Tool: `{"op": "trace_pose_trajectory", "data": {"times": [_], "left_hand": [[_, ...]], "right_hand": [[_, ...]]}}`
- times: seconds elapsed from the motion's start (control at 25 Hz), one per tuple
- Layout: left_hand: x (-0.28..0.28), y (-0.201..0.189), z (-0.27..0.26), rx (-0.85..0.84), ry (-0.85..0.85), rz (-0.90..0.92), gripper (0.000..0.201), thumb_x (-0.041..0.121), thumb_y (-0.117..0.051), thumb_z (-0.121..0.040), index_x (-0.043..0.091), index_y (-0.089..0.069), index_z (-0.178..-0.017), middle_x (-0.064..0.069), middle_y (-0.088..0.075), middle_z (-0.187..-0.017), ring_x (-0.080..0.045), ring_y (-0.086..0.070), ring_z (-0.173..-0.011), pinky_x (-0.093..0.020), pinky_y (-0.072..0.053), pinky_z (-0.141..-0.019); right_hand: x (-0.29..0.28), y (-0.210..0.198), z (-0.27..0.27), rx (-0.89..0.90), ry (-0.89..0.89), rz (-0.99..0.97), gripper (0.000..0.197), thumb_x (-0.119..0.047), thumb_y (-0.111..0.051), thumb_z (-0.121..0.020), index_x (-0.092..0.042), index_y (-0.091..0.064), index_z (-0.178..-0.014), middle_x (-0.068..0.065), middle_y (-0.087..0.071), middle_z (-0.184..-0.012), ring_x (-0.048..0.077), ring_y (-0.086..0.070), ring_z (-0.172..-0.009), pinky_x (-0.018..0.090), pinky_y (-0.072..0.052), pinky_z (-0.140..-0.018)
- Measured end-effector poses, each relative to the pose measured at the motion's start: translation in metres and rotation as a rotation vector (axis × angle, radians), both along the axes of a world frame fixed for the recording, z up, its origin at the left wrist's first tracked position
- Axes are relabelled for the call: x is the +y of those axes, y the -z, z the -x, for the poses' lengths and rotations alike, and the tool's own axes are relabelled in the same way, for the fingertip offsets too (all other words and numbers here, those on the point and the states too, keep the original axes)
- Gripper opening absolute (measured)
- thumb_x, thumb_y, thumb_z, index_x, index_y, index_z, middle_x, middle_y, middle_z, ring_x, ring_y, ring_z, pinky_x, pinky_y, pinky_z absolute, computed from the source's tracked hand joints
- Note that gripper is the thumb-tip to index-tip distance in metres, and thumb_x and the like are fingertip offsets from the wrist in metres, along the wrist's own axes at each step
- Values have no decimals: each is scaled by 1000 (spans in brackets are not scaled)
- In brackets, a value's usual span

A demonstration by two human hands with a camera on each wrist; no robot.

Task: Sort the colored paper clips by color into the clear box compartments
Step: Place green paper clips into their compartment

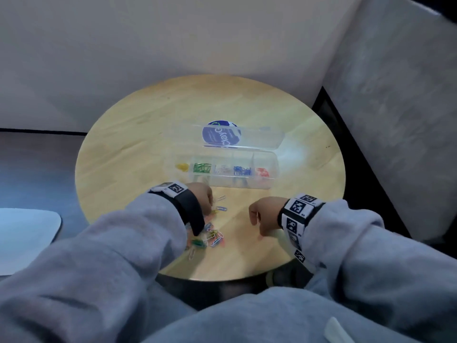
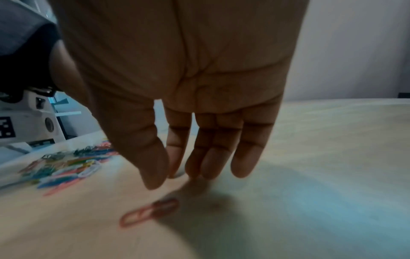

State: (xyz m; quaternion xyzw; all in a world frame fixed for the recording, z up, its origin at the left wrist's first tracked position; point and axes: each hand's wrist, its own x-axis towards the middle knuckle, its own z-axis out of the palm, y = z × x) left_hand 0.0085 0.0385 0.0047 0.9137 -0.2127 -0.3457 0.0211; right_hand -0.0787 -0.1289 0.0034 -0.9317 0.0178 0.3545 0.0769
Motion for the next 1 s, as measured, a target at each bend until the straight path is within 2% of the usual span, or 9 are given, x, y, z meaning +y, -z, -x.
{"op": "trace_pose_trajectory", "data": {"times": [0.08, 0.16, 0.28, 0.4, 0.48, 0.6, 0.76, 0.88, 1.0], "left_hand": [[1, 7, 1, 3, 12, -82, 23, 13, -66, -70, 14, -70, -92, -4, -73, -100, -22, -67, -92, -29, -51, -71], [-1, 11, 2, 9, 10, -92, 16, 15, -66, -69, 16, -69, -85, -4, -74, -93, -23, -68, -88, -29, -52, -71], [-4, 18, -1, -3, -3, -100, 20, 22, -72, -60, 14, -69, -78, -1, -74, -82, -22, -69, -81, -30, -56, -72], [-5, 24, -3, 9, -8, -118, 30, 27, -76, -50, 16, -72, -78, -1, -74, -78, -21, -71, -80, -34, -60, -74], [-5, 21, 1, -5, -18, -131, 29, 26, -76, -54, 15, -72, -81, -2, -74, -80, -21, -71, -81, -30, -57, -70], [-3, 21, 2, -35, -17, -145, 30, 28, -78, -54, 15, -72, -81, -3, -74, -80, -21, -70, -78, -31, -58, -71], [3, 25, 2, -38, -19, -124, 25, 25, -75, -59, 14, -72, -81, -3, -74, -82, -23, -70, -80, -33, -58, -74], [10, 11, 10, -38, -98, 38, 6, 19, -67, -70, 14, -64, -68, -5, -65, -71, -23, -60, -70, -28, -50, -65], [29, 0, 7, 67, -341, 342, 15, 12, -67, -79, 14, -60, -66, -2, -60, -65, -17, -53, -62, -22, -42, -61]], "right_hand": [[-3, 7, 3, -30, -24, 6, 25, -19, -75, -74, -23, -58, -92, -11, -51, -78, 16, -52, -80, 23, -40, -61], [-1, 8, 4, -48, -73, 10, 23, -21, -74, -74, -22, -58, -91, -8, -52, -82, 17, -51, -79, 24, -41, -65], [1, 7, 7, -58, -144, 16, 16, -16, -68, -77, -22, -53, -74, -8, -52, -72, 18, -52, -77, 24, -39, -55], [-2, 10, 6, -46, -159, 34, 26, -15, -63, -81, -23, -48, -60, -6, -70, -88, 19, -61, -82, 23, -42, -56], [-4, 11, 7, -47, -143, 27, 25, -17, -61, -82, -23, -49, -61, -5, -72, -96, 18, -64, -86, 24, -43, -57], [-5, 9, 11, -42, -167, 10, 14, -22, -66, -81, -21, -53, -75, -5, -63, -89, 19, -58, -83, 27, -43, -66], [-3, 8, 12, 12, -235, 90, 6, -18, -62, -84, -13, -64, -87, -2, -71, -100, 20, -65, -95, 30, -50, -74], [0, 10, 15, -14, -190, 126, 10, -24, -58, -85, -17, -60, -77, -2, -61, -80, 20, -58, -80, 28, -46, -67], [6, 9, 14, -83, 4, -40, 19, -16, -57, -79, -23, -49, -63, -1, -66, -78, 22, -62, -78, 31, -52, -71]]}}
